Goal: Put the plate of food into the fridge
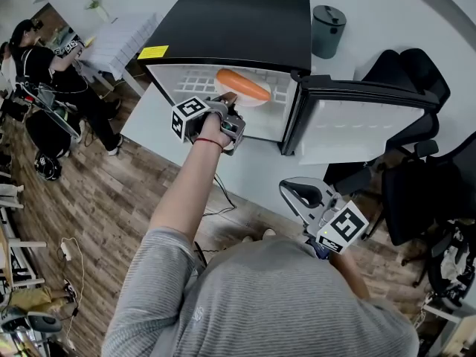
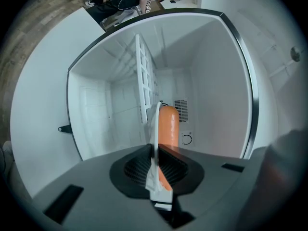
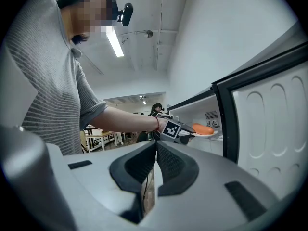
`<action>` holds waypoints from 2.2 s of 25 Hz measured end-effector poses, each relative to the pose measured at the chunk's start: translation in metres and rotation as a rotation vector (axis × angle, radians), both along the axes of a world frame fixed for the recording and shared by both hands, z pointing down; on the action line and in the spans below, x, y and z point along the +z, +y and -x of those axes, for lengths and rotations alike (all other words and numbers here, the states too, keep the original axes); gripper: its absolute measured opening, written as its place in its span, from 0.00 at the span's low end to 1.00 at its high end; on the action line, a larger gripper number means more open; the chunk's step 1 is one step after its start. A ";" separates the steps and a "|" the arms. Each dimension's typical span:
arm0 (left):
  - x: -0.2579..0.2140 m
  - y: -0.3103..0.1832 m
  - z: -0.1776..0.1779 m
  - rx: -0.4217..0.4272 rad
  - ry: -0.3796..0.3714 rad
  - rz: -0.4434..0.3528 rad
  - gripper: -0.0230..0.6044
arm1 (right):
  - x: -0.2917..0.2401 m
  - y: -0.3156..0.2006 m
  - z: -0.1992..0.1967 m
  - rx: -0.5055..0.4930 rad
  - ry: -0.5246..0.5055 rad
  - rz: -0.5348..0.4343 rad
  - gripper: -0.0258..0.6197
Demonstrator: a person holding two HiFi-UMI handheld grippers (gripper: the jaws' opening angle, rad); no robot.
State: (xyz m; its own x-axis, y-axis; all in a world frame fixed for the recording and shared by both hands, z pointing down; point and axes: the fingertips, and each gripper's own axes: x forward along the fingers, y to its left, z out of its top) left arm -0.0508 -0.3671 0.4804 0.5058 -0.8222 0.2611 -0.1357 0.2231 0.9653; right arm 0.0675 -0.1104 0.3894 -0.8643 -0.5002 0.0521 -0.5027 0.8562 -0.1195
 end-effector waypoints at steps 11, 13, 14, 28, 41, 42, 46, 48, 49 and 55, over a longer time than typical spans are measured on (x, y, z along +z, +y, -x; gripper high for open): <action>-0.004 -0.009 -0.002 0.003 0.015 -0.050 0.11 | 0.001 -0.004 -0.012 0.021 -0.004 0.004 0.06; -0.007 -0.009 -0.003 0.016 0.027 -0.079 0.17 | 0.003 -0.005 -0.013 0.022 -0.005 0.007 0.06; -0.009 -0.009 -0.003 0.024 0.031 -0.091 0.20 | 0.003 -0.005 -0.013 0.023 -0.006 0.008 0.06; -0.011 0.007 0.005 0.046 0.004 -0.120 0.27 | 0.008 -0.006 -0.011 0.014 0.002 0.014 0.06; -0.044 0.072 0.028 0.161 -0.300 -0.306 0.05 | 0.002 -0.050 -0.018 0.098 0.031 -0.044 0.06; -0.048 0.079 0.027 0.179 -0.330 -0.334 0.05 | 0.001 -0.052 -0.017 0.099 0.029 -0.047 0.06; -0.073 0.113 0.018 0.251 -0.462 -0.482 0.05 | 0.002 -0.052 -0.012 0.088 0.026 -0.048 0.06; -0.086 0.134 0.011 0.291 -0.601 -0.590 0.05 | 0.003 -0.049 -0.009 0.081 0.024 -0.045 0.06; -0.091 0.144 0.007 0.305 -0.672 -0.643 0.05 | 0.003 -0.048 -0.007 0.079 0.023 -0.044 0.06; -0.099 0.188 -0.022 0.352 -0.822 -0.803 0.05 | 0.003 -0.041 -0.003 0.070 0.012 -0.040 0.06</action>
